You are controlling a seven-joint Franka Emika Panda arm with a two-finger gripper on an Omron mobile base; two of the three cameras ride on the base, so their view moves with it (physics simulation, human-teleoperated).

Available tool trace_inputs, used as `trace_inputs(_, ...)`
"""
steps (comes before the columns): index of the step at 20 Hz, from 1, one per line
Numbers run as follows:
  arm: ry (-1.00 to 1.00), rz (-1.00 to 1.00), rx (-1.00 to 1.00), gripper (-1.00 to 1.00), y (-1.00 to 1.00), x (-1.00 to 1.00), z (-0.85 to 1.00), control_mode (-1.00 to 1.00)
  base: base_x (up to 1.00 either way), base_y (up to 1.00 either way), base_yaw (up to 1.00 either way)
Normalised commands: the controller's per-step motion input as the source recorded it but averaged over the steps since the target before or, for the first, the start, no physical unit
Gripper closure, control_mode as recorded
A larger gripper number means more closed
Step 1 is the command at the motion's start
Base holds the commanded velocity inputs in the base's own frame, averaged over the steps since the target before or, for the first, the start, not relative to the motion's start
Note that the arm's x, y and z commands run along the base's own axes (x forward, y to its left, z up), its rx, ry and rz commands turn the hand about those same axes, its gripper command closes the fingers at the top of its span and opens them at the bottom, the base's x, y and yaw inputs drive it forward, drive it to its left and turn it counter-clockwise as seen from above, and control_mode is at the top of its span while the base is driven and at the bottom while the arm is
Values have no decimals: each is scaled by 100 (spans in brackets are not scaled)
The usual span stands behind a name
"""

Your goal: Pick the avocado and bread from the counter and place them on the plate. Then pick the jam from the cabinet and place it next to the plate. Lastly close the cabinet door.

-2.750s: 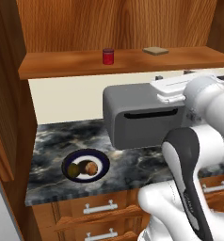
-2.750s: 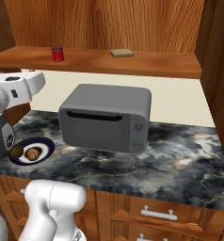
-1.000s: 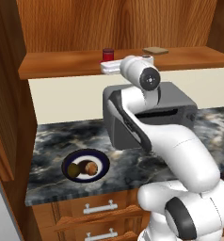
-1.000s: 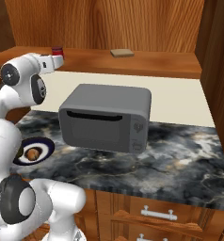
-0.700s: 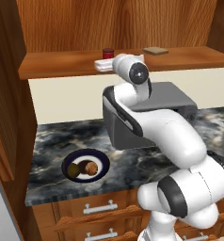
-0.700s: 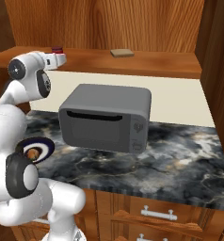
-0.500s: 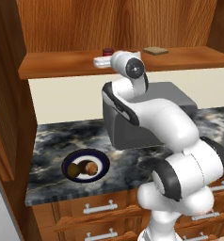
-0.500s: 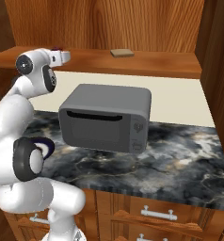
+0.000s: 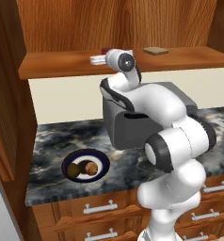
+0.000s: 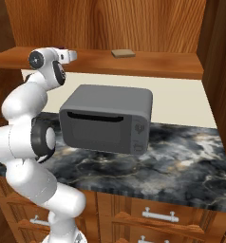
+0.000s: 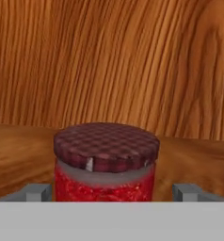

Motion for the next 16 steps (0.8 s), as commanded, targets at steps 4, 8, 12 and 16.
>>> trace_inputs(4, 0, 0, 2, -100, 23, 41, -18, -100, 0, 0, 0)
trace_inputs(8, 0, 0, 3, 100, 20, 25, -10, -100, 0, 0, 0)
trace_inputs(12, 0, 0, 0, 100, 0, -1, 0, -100, 0, 0, 0)
trace_inputs(16, -2, 0, 2, 100, 0, -71, 2, -100, 0, 0, 0)
